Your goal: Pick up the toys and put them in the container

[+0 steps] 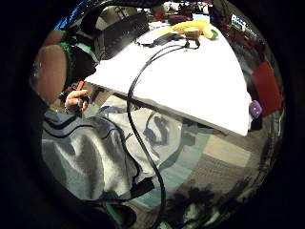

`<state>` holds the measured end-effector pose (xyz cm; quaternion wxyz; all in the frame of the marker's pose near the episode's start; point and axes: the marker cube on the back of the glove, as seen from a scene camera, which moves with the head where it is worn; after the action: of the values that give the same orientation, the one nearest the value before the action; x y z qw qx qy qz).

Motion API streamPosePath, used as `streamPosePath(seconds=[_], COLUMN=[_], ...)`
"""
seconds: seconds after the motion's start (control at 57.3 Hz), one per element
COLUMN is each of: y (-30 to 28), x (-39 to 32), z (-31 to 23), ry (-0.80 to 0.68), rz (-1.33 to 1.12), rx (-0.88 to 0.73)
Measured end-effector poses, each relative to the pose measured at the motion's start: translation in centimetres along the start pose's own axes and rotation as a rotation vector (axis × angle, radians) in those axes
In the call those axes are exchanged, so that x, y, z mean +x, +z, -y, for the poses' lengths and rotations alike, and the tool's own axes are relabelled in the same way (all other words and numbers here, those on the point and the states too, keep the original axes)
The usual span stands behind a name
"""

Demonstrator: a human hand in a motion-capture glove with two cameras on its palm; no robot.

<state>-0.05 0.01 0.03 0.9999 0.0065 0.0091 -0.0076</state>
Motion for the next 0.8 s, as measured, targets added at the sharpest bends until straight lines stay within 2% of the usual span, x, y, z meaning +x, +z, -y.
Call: streamPosePath(seconds=[0.07,0.14,0.21,0.402,0.489,0.646,0.803], y=[-0.2,-0.4,-0.4,-0.5,-1.4,-3.4,-4.5], x=[0.1,0.3,0.4,0.8,1.9,5.1,10.8], z=[0.7,2.4,1.7,3.3,5.1,10.0,16.3], ry=[0.012,0.124,0.028,0.045,0.056,0.184,0.279], rz=[-0.029,-0.062,-0.081,-0.131,-0.209,-0.336,-0.450], rx=[0.019,0.116,0.012,-0.029,0.012,0.021,-0.028])
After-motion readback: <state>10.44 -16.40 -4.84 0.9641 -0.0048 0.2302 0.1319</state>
